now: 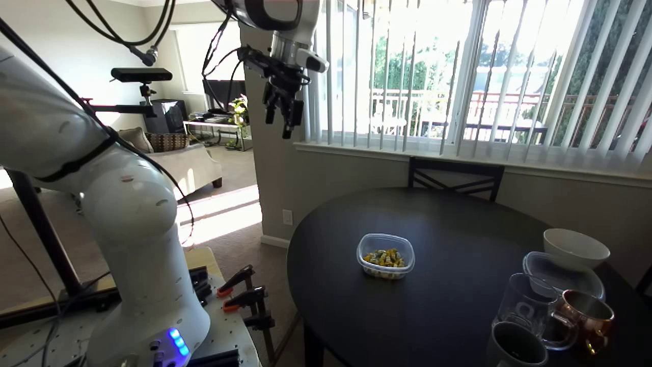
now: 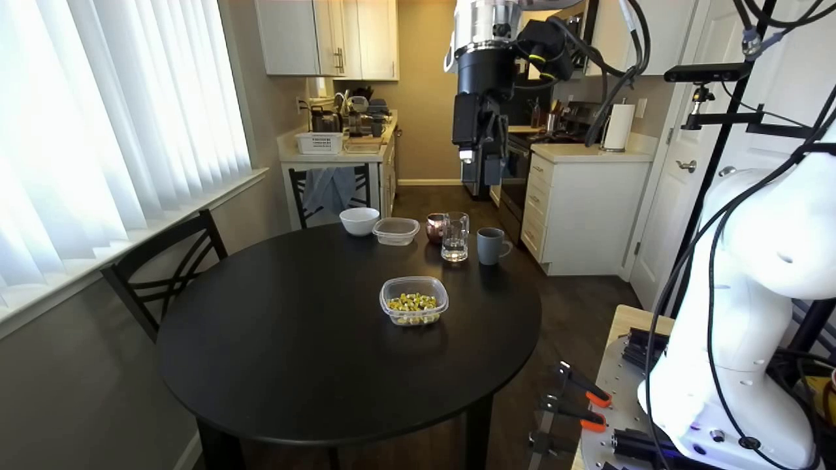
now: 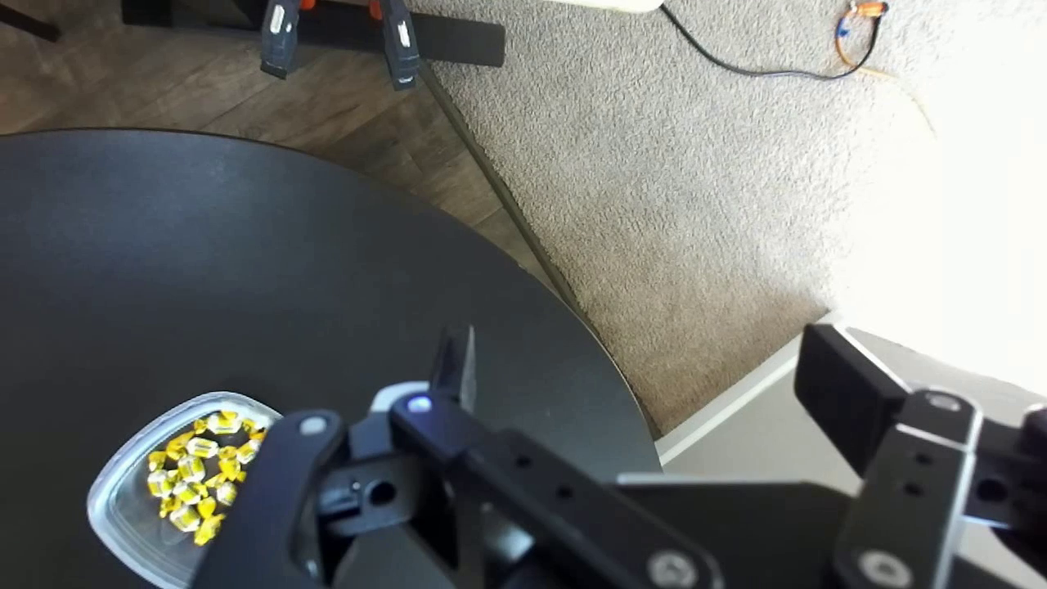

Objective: Pour the contents from the bowl onto the table

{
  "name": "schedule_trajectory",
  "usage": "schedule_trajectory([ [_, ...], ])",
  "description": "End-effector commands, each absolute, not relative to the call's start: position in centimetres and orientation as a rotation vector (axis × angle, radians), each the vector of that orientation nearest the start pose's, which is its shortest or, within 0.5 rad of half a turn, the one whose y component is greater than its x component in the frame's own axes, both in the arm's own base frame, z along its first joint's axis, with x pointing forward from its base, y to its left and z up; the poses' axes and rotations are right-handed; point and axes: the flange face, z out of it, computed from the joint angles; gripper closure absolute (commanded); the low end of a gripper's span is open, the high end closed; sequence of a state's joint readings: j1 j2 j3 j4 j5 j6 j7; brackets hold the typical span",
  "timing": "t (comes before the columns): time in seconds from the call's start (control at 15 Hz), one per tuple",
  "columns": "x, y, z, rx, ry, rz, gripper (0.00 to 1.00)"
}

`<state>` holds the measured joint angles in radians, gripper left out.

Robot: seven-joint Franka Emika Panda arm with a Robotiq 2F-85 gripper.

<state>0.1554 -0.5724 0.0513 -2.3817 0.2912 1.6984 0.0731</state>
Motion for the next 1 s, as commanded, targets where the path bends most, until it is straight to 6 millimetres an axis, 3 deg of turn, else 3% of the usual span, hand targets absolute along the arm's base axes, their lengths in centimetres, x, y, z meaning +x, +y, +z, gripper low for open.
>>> schedule_trajectory([
  [0.0, 40.1, 12.5, 53.0, -2.921, -0.012, 0.187, 0.00],
  [0.2, 44.4, 12.8, 52.9, -3.038, 0.111, 0.114, 0.00],
  [0.4, 48.5, 11.4, 47.9, -3.129, 0.279, 0.225, 0.00],
  [0.6, 51.1, 11.2, 42.6, -3.161, 0.385, 0.365, 0.00],
  [0.8, 52.7, 11.8, 38.3, -3.219, 0.425, 0.511, 0.00],
  [0.93, 52.9, 12.4, 37.3, -3.214, 0.394, 0.633, 0.00],
])
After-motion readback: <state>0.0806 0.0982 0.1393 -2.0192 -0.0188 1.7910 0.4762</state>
